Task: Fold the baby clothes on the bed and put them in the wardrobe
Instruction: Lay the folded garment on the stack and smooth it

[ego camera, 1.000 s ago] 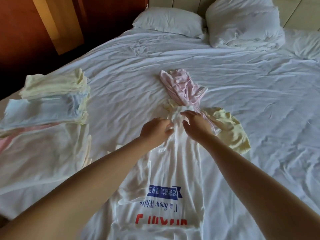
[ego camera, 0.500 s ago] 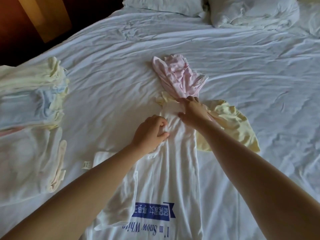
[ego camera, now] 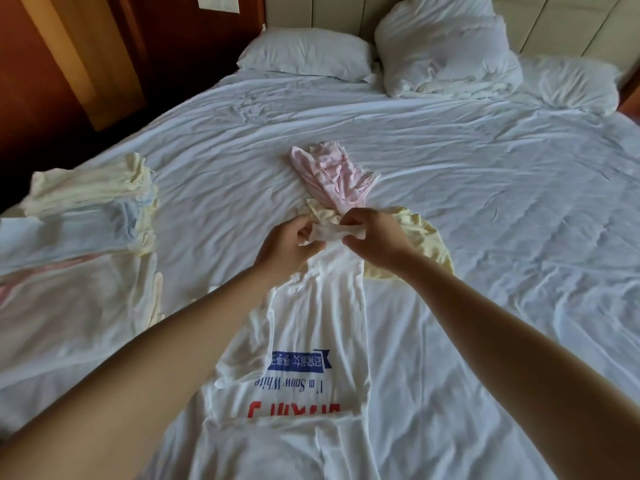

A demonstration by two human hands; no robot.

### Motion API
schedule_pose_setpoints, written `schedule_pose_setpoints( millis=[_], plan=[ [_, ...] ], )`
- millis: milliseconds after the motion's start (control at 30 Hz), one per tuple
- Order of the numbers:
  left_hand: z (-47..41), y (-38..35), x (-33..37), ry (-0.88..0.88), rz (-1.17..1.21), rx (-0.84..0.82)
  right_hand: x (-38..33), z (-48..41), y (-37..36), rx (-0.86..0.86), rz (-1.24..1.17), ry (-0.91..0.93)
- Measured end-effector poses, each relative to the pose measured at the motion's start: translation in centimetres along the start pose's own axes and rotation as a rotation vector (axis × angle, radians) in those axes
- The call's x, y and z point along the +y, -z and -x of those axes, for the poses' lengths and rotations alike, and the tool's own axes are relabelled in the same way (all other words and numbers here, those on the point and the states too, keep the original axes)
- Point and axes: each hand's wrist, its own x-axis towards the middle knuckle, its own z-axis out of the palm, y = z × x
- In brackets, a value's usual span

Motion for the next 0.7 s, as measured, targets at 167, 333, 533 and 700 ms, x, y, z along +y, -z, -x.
schedule_pose_setpoints(
  millis=[167, 333, 533, 700],
  plan=[
    [6.3, 1.2, 1.0, -0.161, -0.249, -0.066, -2.3, 5.9, 0.0, -0.074, 0.028, 0.036],
    [11.8, 0.3, -0.7, -0.303, -0.433, -0.081, -3.1, 11.2, -2.3, -0.184, 0.079, 0.051],
    [14.2, -0.8, -2.6, -0.388, -0.532, -0.244, -2.5, 15.3, -4.9, -0.359, 0.167, 0.108],
    [13.8, -0.5, -3.1, -0.328, -0.452, -0.242, -2.3, 15.0, -4.8, -0.364, 0.115, -0.005]
  ],
)
